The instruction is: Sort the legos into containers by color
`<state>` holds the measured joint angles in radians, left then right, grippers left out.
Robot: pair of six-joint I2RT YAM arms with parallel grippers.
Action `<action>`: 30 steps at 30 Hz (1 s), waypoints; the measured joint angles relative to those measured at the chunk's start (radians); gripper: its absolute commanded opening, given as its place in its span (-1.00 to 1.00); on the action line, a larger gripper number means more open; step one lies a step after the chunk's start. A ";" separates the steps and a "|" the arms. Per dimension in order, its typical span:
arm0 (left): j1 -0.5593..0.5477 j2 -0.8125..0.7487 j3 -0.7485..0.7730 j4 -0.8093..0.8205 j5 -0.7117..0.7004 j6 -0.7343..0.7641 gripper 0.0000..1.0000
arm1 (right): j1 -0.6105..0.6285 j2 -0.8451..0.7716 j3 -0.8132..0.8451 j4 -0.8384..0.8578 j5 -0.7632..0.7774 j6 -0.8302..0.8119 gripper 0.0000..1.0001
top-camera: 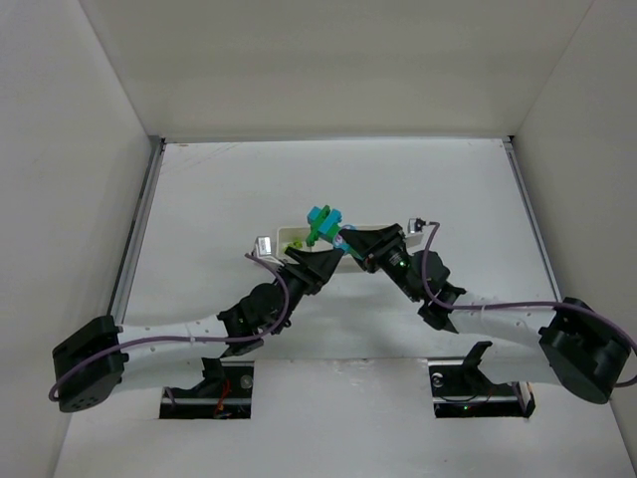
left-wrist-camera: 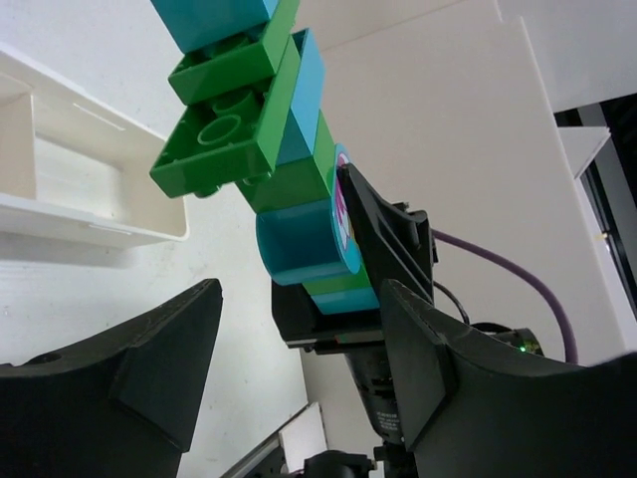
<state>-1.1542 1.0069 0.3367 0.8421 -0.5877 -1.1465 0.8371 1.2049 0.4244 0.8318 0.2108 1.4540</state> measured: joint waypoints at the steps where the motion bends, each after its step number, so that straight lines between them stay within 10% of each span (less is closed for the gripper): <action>1: 0.006 0.001 0.002 0.003 0.000 -0.002 0.22 | 0.001 0.003 0.000 0.006 0.000 0.005 -0.34; 30: 0.058 0.099 0.031 0.134 0.037 -0.042 -0.31 | 0.008 0.068 -0.001 0.123 0.000 0.092 -0.34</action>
<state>-1.0966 1.1061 0.3672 0.9760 -0.5510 -1.1881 0.8455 1.2728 0.4232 0.9546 0.2104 1.5463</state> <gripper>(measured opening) 0.368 0.431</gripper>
